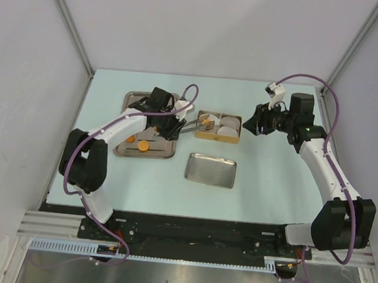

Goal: Pack the cookies

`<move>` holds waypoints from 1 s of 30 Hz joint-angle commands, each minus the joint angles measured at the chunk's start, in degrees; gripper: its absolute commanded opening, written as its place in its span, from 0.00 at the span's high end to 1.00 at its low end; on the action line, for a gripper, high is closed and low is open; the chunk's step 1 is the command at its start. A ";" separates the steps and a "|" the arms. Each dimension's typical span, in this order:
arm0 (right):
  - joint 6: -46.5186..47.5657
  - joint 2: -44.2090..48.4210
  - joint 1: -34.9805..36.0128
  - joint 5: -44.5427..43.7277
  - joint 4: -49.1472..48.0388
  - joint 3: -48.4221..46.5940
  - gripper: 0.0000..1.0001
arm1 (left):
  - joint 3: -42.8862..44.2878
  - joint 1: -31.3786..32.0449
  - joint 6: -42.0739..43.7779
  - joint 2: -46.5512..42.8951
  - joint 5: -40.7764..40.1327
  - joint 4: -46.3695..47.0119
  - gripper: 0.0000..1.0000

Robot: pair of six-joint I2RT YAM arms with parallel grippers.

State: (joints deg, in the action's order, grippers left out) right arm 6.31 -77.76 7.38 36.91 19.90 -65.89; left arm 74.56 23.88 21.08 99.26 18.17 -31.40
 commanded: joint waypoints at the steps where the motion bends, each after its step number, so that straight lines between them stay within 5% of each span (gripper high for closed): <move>1: 1.16 0.15 -0.26 0.71 0.05 -0.12 0.46 | -0.30 0.38 1.16 -0.30 0.37 2.04 0.71; 30: 1.16 -0.03 -0.35 0.98 0.05 -0.12 0.46 | -0.82 0.29 2.03 -1.44 0.37 0.72 0.55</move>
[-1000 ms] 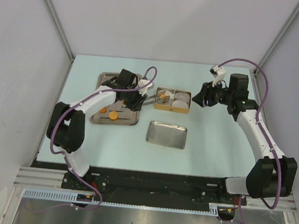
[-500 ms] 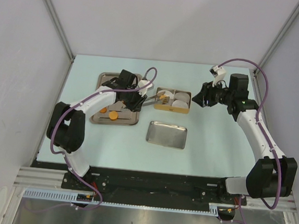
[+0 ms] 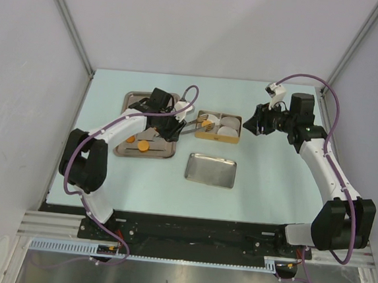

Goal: Pack the cookies

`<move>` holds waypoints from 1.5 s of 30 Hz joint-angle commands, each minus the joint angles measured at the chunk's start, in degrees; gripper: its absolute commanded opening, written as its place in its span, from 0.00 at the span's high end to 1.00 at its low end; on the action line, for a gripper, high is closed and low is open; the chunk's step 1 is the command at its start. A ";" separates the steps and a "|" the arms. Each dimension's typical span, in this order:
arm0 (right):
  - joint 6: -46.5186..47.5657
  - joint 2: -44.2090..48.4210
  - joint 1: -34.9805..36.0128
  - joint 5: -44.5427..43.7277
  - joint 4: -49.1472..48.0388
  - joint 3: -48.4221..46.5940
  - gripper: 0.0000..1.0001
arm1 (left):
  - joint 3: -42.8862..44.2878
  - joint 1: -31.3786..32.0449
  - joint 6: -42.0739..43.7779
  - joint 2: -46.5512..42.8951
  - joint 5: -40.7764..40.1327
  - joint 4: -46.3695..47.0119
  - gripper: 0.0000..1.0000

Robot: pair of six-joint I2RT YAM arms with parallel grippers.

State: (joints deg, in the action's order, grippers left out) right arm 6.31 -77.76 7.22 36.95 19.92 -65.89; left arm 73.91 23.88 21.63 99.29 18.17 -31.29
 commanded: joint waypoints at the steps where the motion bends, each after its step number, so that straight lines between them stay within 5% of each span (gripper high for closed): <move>1: 1.16 -0.03 -0.28 1.02 0.03 -0.12 0.46 | -0.17 0.38 1.49 -1.72 0.37 0.61 0.55; 29: 1.52 -0.47 -0.37 0.84 0.12 -0.12 0.46 | -1.49 -0.50 -1.41 -8.40 0.02 4.48 0.52; 45: 1.34 -0.38 -0.46 1.55 0.12 -0.12 0.46 | -14.39 -17.54 4.21 -25.71 6.70 -2.46 0.51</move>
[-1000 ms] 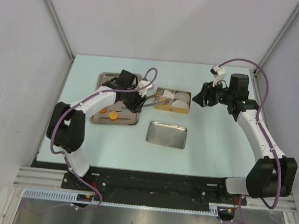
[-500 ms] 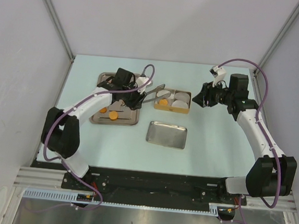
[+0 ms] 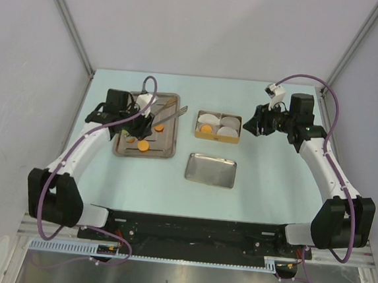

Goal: Pack the cookies

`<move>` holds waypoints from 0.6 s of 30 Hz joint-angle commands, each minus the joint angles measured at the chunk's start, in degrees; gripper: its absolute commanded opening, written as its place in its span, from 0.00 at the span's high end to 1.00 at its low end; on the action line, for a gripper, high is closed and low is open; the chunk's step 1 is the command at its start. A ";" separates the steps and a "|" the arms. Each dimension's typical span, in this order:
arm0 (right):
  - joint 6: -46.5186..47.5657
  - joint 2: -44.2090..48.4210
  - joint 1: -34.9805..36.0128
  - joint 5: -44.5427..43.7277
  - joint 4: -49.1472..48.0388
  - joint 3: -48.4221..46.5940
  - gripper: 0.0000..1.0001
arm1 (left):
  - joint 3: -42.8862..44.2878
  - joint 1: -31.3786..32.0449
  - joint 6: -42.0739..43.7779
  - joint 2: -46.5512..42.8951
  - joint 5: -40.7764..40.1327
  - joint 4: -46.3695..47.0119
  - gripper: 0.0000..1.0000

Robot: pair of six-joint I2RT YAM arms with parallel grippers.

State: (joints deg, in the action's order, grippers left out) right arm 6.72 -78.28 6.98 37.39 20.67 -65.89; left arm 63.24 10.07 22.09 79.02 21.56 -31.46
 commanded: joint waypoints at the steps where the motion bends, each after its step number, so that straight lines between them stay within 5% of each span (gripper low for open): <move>1: 0.93 0.15 -0.30 1.11 -0.63 -0.12 0.46 | -4.61 -4.61 4.19 -6.16 3.22 -2.46 0.50; 18: 1.01 -0.38 -0.22 0.93 -0.45 -0.12 0.46 | -9.28 -9.80 6.92 0.69 1.03 1.67 0.48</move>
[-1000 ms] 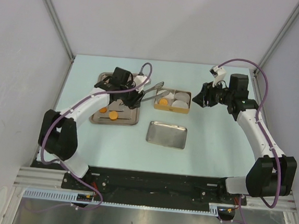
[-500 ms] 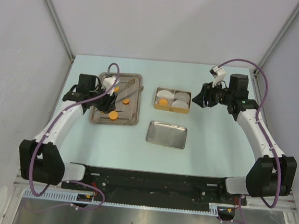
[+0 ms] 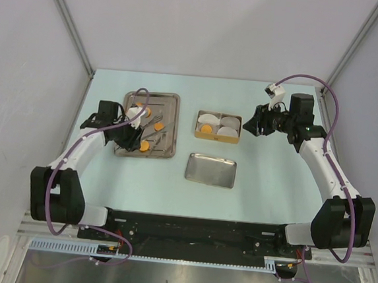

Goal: Pack the cookies

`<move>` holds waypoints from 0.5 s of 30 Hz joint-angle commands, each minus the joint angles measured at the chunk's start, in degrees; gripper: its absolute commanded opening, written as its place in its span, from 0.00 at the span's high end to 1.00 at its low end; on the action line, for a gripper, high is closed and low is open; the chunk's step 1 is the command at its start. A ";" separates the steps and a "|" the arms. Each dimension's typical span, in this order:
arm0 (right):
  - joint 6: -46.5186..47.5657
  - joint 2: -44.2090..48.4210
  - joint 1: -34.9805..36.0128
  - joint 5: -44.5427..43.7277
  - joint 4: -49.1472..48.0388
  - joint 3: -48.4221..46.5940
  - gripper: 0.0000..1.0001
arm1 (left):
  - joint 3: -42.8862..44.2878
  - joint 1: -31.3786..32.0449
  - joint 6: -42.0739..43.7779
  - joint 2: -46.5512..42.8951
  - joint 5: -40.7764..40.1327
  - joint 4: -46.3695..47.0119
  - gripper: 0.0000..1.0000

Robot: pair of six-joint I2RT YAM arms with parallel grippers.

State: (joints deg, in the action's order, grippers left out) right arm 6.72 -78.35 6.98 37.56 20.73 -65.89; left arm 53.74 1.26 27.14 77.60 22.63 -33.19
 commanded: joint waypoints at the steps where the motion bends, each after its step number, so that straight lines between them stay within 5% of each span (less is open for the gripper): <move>1: 1.01 -0.40 -0.22 0.85 -0.52 -0.12 0.46 | 0.32 -1.08 2.13 2.64 0.04 3.48 0.48; 15: 1.28 -0.40 -0.22 0.85 -0.34 -0.12 0.46 | 1.63 -5.47 3.89 8.61 0.39 4.01 0.48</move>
State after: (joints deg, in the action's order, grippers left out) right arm 6.74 -78.98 6.98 37.56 20.75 -65.87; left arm 53.74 -3.51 29.10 84.93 22.17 -30.92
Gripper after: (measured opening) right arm 0.541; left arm 0.518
